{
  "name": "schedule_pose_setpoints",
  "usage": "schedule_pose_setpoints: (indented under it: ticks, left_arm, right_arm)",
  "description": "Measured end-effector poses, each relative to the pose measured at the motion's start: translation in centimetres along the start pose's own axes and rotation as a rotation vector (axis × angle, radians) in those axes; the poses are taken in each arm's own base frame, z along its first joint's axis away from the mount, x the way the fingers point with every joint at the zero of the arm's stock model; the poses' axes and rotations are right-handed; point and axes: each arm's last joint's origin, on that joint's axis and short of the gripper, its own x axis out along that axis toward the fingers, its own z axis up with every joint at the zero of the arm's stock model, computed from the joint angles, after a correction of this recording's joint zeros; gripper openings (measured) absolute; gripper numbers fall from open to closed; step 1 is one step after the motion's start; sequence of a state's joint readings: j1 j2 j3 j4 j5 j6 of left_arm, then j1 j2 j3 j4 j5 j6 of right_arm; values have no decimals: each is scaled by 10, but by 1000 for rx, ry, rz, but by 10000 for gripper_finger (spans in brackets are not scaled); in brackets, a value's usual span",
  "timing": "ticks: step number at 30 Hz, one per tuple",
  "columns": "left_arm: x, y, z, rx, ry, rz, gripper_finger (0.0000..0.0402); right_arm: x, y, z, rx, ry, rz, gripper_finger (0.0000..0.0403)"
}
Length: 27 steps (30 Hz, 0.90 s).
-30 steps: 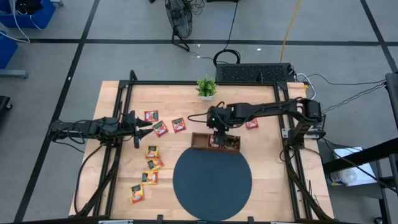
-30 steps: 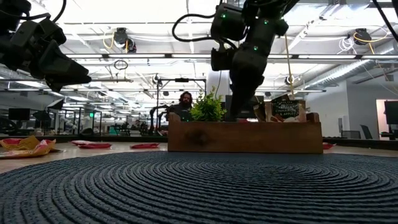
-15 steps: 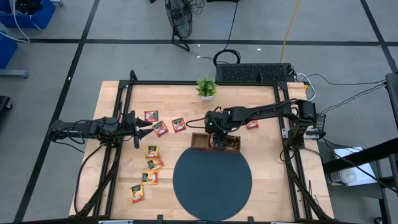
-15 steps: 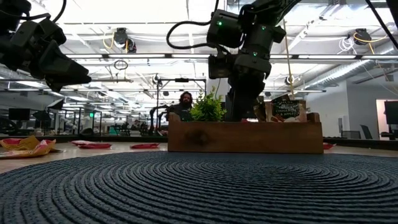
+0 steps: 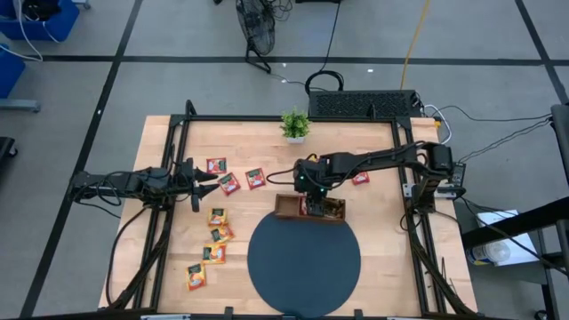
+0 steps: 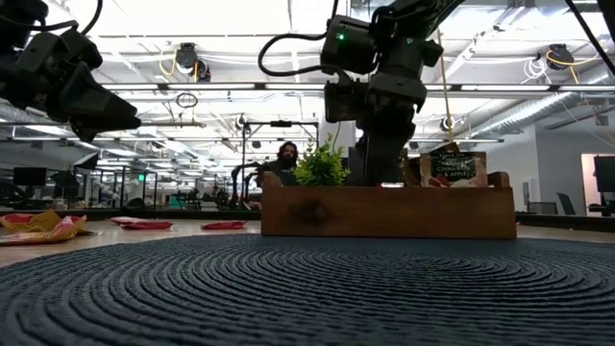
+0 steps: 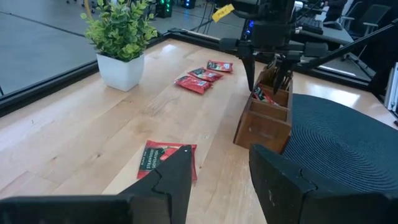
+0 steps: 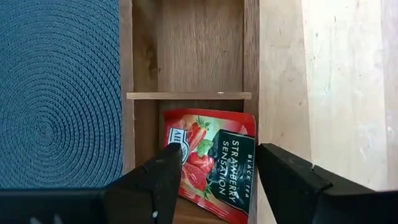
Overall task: Pick & Place Tea
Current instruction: Put the red tea bag into the middle slot of the wooden organizer
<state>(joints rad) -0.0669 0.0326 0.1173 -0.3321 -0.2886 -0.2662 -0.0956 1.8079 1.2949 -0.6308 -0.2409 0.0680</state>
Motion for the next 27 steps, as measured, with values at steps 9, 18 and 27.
schedule_pose_setpoints:
  ticks: [9, 18, 27]
  left_arm:
    - [0, 0, 0, 0, 0, 0, 161]
    - [0, 0, 0, 0, 0, 0, 161]
    - [0, 0, 0, 0, -1, 0, 161]
  right_arm:
    - [-4, 1, 2, -8, -26, -1, 192]
    - [-4, 7, 0, -23, -16, 7, 192]
    - [-3, 9, -1, -24, -5, 42, 182]
